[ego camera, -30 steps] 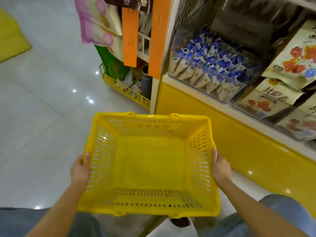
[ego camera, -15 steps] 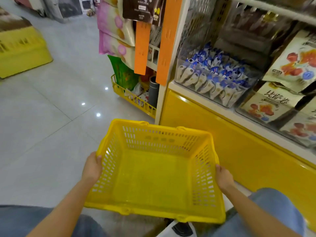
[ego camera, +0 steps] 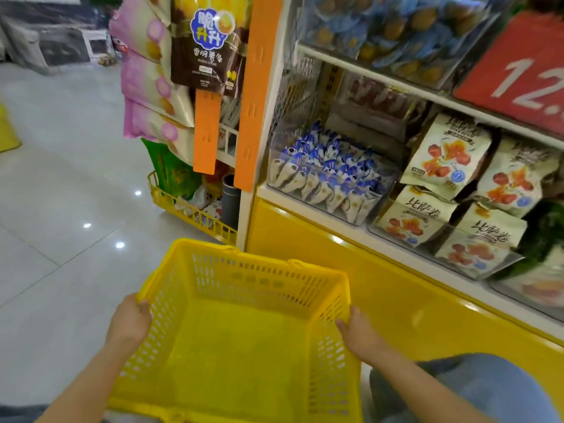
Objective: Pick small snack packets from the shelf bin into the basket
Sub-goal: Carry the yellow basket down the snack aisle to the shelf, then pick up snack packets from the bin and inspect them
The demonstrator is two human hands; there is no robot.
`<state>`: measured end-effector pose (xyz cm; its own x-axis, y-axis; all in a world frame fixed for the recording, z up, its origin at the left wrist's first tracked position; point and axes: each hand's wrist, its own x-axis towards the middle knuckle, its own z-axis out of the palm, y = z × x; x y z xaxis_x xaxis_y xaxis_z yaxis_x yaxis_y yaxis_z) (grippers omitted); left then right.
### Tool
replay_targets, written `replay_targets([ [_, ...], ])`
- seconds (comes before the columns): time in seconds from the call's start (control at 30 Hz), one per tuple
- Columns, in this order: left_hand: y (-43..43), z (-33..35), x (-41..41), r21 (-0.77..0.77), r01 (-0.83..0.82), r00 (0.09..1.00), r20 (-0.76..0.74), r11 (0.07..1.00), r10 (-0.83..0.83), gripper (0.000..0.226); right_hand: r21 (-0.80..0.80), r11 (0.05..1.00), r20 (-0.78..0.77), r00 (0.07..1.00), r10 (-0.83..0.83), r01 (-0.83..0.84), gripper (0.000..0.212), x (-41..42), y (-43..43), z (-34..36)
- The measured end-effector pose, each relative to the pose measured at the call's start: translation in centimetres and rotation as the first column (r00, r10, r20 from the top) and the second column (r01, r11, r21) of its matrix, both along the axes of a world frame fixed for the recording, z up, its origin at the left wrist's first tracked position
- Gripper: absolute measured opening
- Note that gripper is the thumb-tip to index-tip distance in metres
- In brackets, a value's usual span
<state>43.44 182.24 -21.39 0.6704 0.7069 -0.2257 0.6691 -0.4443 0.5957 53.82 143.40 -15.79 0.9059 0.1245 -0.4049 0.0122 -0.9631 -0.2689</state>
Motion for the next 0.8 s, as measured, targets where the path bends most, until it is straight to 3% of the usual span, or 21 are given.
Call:
replay_targets([
  [0.1,-1.1,2.8,4.4,0.124,0.056,0.998,-0.044,0.991,-0.051,0.036,0.07,0.982,0.256,0.955,0.15,-0.173,0.041,2.3,2.0,4.3],
  [0.2,-3.5,7.9,10.2,0.214,0.233,0.948,0.168,0.949,-0.27,0.036,0.197,0.911,0.463,0.853,0.239,-0.362,0.032,5.6,4.4,9.2],
  [0.3,-6.3,14.0,15.9,0.355,0.389,0.75,0.414,0.85,-0.516,0.029,0.198,0.843,0.626,0.726,0.283,-0.5,0.026,9.5,6.8,13.6],
  [0.4,-9.1,19.1,20.4,0.46,0.463,0.571,0.499,0.758,-0.652,0.032,0.141,0.862,0.691,0.672,0.267,-0.487,0.025,14.1,8.0,17.3],
  [0.47,-10.6,20.9,22.5,0.5,0.504,0.516,0.478,0.704,-0.71,0.036,0.028,0.902,0.664,0.683,0.305,-0.43,0.024,17.2,8.0,19.2],
  [0.57,-12.0,21.2,24.4,0.543,0.565,0.501,0.374,0.622,-0.781,0.035,-0.17,0.937,0.519,0.78,0.348,-0.305,0.023,20.7,7.2,21.1],
  [0.7,-12.2,19.4,24.6,0.616,0.567,0.486,0.286,0.547,-0.826,0.032,-0.405,0.856,0.164,0.895,0.414,-0.322,0.025,22.7,6.4,21.4],
  [0.8,-12.0,18.4,24.6,0.628,0.539,0.469,0.33,0.561,-0.819,0.03,-0.507,0.785,-0.043,0.92,0.389,-0.356,0.029,23.1,6.7,21.2],
])
